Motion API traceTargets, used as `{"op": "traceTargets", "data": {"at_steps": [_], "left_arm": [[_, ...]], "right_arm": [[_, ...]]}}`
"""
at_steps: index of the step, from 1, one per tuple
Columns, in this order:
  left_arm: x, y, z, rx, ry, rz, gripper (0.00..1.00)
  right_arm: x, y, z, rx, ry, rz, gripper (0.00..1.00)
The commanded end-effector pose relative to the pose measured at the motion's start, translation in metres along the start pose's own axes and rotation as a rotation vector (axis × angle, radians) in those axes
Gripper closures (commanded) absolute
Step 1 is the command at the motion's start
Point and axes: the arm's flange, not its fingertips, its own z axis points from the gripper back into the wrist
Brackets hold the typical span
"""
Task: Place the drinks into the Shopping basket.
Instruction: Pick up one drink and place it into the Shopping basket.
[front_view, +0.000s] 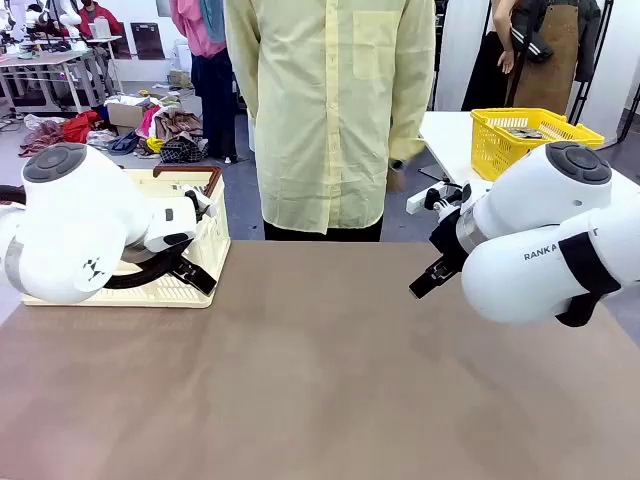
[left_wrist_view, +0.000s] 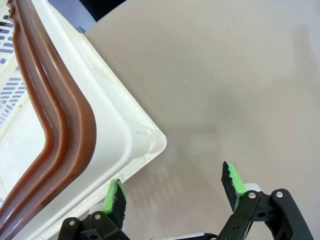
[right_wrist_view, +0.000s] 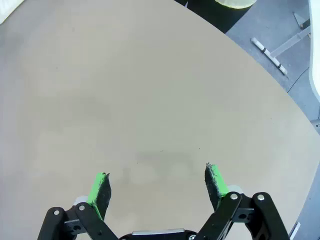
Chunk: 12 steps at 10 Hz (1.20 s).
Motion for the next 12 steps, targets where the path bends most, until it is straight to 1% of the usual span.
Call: {"op": "traceTargets", "data": {"at_steps": [1, 12], "left_arm": [[0.0000, 0.0000, 0.0000, 0.000, 0.000, 0.000, 0.00], [0.0000, 0.0000, 0.0000, 0.000, 0.000, 0.000, 0.00]], "right_arm": [[0.0000, 0.0000, 0.0000, 0.000, 0.000, 0.000, 0.00], [0.0000, 0.0000, 0.0000, 0.000, 0.000, 0.000, 0.00]]}}
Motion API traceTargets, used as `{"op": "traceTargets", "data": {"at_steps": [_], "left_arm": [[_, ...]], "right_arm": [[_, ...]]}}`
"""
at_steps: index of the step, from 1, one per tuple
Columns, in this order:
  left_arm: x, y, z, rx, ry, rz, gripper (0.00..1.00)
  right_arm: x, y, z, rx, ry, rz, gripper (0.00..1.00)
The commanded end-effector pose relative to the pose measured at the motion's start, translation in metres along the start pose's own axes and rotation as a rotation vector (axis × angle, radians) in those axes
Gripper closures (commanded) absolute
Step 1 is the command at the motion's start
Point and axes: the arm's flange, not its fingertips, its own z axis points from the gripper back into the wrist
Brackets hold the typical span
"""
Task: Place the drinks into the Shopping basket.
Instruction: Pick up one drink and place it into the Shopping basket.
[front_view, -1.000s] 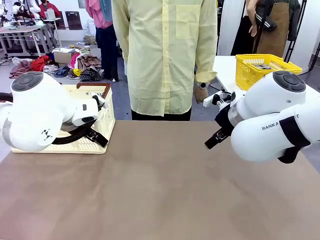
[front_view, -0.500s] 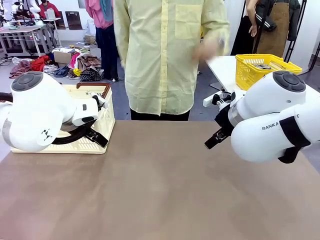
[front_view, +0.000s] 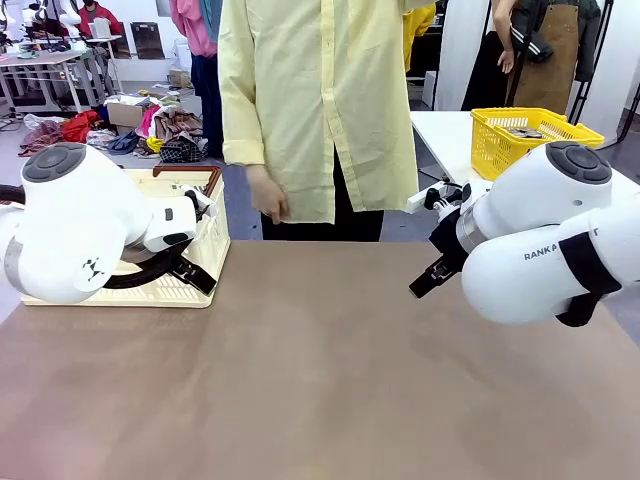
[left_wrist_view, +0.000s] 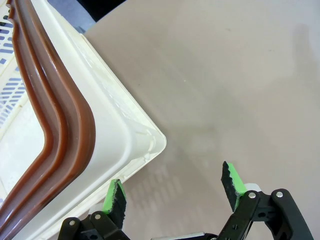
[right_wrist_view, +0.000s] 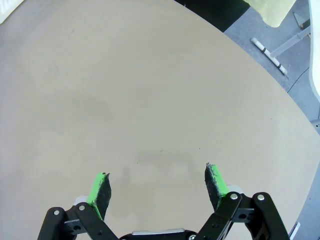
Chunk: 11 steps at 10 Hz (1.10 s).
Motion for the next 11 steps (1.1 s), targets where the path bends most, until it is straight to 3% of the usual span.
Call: {"op": "traceTargets", "data": {"at_steps": [1, 4, 5, 6, 7, 8, 9, 10, 11], "left_arm": [[0.000, 0.000, 0.000, 0.000, 0.000, 0.000, 0.00], [0.000, 0.000, 0.000, 0.000, 0.000, 0.000, 0.00], [0.001, -0.003, 0.017, -0.098, 0.024, 0.033, 0.00], [0.009, -0.005, 0.037, -0.235, 0.086, 0.251, 0.00], [0.012, -0.007, 0.065, -0.382, 0.114, 0.340, 0.00], [0.009, 0.001, 0.091, -0.686, 0.095, 0.331, 0.00], [0.003, 0.018, 0.112, -0.855, 0.053, 0.382, 0.00], [-0.009, 0.038, 0.131, -1.002, 0.007, 0.441, 0.00], [-0.028, 0.067, 0.148, -1.059, -0.101, 0.530, 0.00]], "right_arm": [[0.000, 0.000, 0.000, 0.000, 0.000, -0.001, 0.00], [0.000, 0.000, 0.000, 0.000, 0.000, 0.000, 0.00], [-0.005, -0.001, 0.016, 0.165, 0.040, -0.028, 0.00], [-0.007, -0.008, 0.037, 0.320, 0.038, -0.188, 0.00], [-0.012, -0.021, 0.068, 0.512, 0.039, -0.347, 0.00], [-0.021, -0.035, 0.088, 0.595, 0.016, -0.470, 0.00], [-0.035, -0.055, 0.109, 0.790, -0.059, -0.564, 0.00], [-0.057, -0.078, 0.124, 0.906, -0.115, -0.675, 0.00], [-0.085, -0.109, 0.137, 0.971, -0.187, -0.802, 0.00]]}}
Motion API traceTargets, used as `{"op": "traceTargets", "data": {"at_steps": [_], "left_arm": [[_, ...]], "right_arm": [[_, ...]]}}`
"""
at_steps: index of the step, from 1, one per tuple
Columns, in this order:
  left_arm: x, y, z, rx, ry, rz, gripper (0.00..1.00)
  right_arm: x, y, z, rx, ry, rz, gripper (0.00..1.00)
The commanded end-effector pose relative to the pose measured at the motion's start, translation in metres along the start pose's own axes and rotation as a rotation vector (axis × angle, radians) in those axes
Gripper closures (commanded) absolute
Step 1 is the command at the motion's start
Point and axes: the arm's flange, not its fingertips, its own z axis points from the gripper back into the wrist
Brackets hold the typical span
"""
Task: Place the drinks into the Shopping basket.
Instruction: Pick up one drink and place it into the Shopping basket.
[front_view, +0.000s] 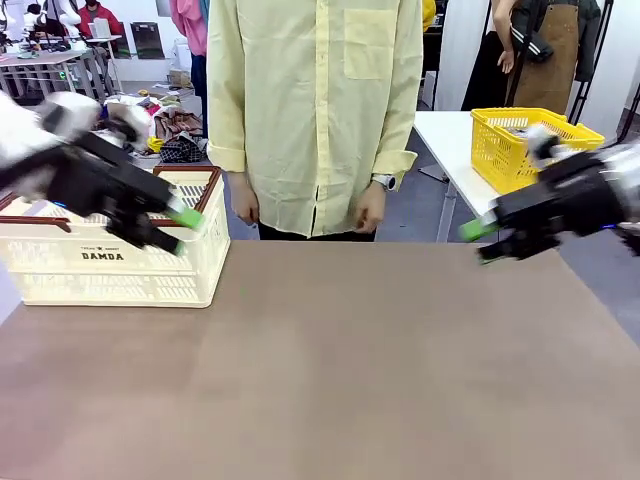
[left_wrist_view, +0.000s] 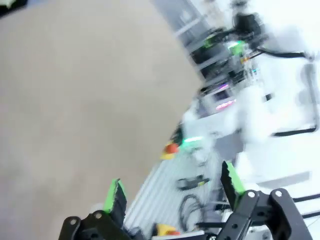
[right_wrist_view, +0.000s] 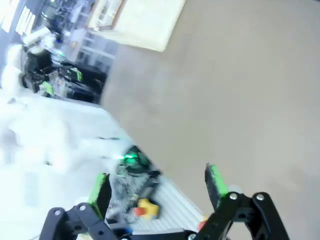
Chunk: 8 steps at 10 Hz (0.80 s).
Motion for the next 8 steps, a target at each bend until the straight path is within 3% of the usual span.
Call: {"op": "traceTargets", "data": {"at_steps": [1, 2, 3, 5, 6, 7, 8], "left_arm": [[-0.020, 0.049, 0.066, -0.162, -0.209, 0.174, 0.00], [-0.043, 0.071, 0.106, -0.190, -0.339, 0.208, 0.00], [-0.066, 0.103, 0.136, -0.201, -0.475, 0.329, 0.00], [-0.116, 0.151, 0.172, -0.221, -0.672, 0.448, 0.00], [-0.124, 0.153, 0.179, -0.126, -0.733, 0.473, 0.00], [-0.110, 0.140, 0.193, -0.188, -0.591, 0.443, 0.00], [-0.110, 0.140, 0.193, -0.188, -0.591, 0.443, 0.00]], "right_arm": [[-0.021, -0.054, 0.064, 0.200, -0.256, -0.246, 0.00], [-0.044, -0.075, 0.096, 0.252, -0.384, -0.308, 0.00], [-0.070, -0.095, 0.123, 0.254, -0.517, -0.375, 0.00], [-0.118, -0.127, 0.160, 0.234, -0.717, -0.481, 0.00], [-0.133, -0.134, 0.165, 0.202, -0.777, -0.520, 0.00], [-0.088, -0.131, 0.193, 0.234, -0.620, -0.492, 0.00], [-0.088, -0.131, 0.193, 0.234, -0.620, -0.492, 0.00]]}}
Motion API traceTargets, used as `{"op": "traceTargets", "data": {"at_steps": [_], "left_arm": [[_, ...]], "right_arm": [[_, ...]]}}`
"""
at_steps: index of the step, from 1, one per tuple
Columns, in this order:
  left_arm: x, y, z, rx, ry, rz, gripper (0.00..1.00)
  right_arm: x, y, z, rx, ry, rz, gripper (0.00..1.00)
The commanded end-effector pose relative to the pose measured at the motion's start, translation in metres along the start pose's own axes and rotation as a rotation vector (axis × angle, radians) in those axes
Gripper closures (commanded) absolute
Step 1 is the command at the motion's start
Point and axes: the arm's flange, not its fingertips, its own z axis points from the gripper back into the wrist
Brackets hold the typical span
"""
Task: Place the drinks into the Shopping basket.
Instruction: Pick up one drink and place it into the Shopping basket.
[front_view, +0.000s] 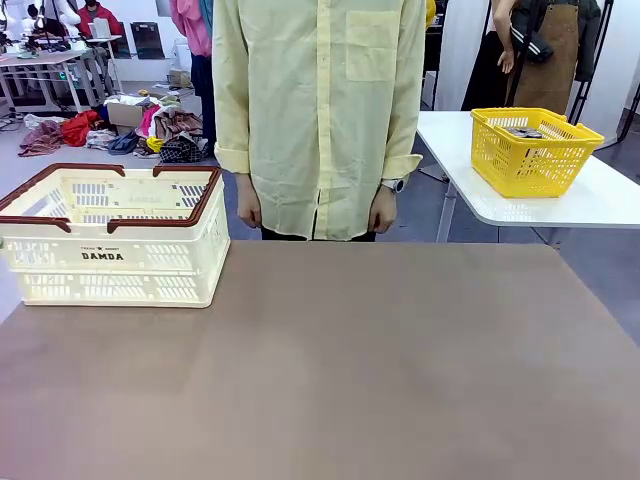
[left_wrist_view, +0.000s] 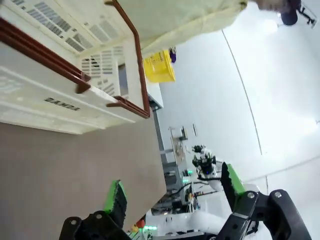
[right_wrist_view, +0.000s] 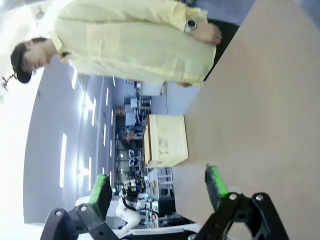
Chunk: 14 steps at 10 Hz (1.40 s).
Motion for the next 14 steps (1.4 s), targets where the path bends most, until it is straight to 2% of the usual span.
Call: {"op": "traceTargets", "data": {"at_steps": [1, 14], "left_arm": [[-0.0039, -0.0205, -0.0142, -0.021, 0.054, -0.030, 0.00], [-0.0039, -0.0205, -0.0142, -0.021, 0.054, -0.030, 0.00]], "right_arm": [[-0.0028, 0.0159, -0.0195, 0.012, 0.061, 0.038, 0.00], [-0.0028, 0.0159, -0.0195, 0.012, 0.061, 0.038, 0.00]]}}
